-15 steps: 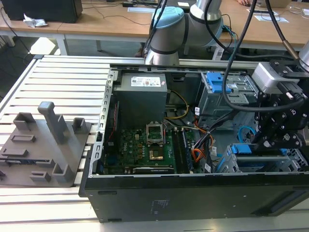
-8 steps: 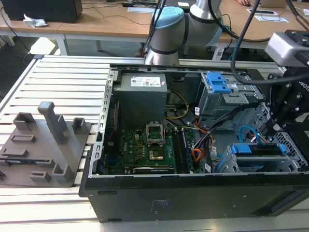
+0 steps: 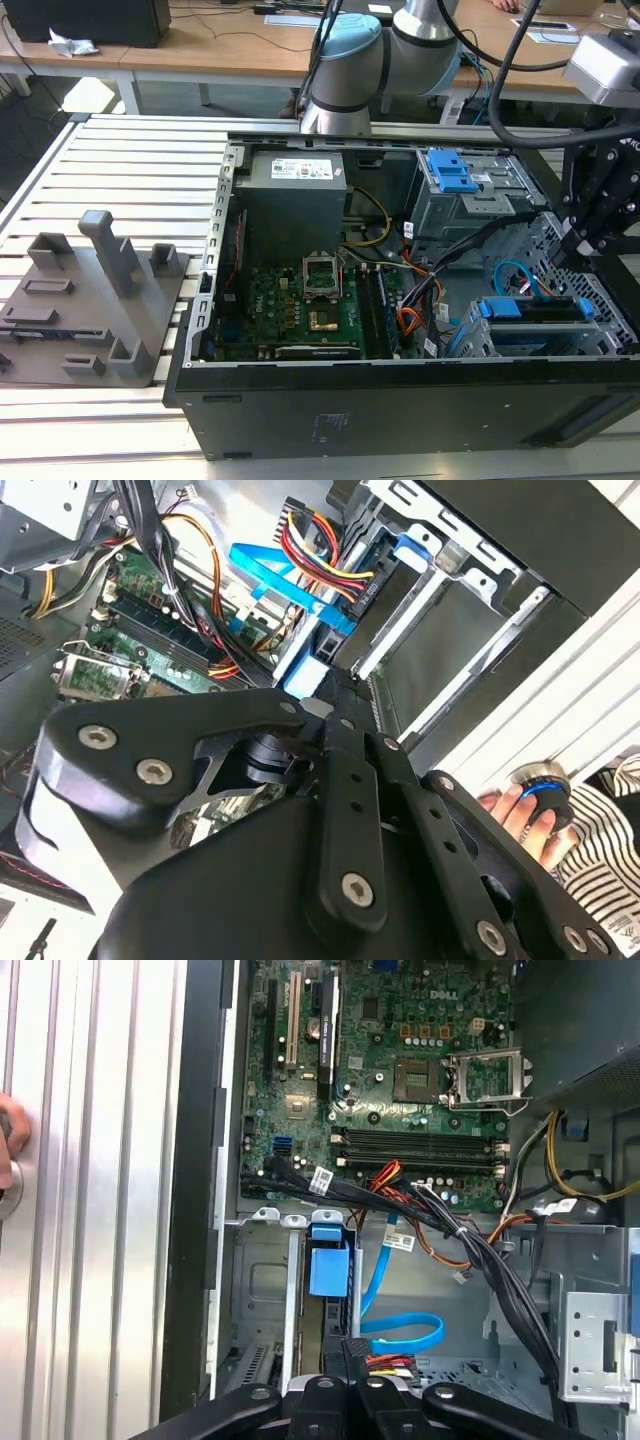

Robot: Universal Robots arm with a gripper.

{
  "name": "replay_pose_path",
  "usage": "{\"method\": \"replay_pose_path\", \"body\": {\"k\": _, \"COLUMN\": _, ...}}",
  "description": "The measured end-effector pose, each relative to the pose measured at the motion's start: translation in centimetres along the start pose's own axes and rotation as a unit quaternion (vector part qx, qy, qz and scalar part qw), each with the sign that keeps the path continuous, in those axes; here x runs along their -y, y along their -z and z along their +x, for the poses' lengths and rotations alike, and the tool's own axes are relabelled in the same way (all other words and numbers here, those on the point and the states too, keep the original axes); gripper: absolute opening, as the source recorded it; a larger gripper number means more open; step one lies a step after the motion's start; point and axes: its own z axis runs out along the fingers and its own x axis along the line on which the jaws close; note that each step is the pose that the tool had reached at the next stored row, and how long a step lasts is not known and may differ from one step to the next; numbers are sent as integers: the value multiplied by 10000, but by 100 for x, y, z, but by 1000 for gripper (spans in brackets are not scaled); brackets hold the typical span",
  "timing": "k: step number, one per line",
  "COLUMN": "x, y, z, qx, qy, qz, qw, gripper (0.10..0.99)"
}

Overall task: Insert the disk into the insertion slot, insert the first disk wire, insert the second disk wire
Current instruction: 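Insert the second disk wire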

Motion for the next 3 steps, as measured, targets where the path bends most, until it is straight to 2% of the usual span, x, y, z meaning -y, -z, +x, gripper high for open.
{"method": "replay_pose_path", "body": {"k": 3, "x": 0, "y": 6, "z": 0, "qx": 0, "qy": 0, "qz": 0, "qw": 10000, "gripper": 106}}
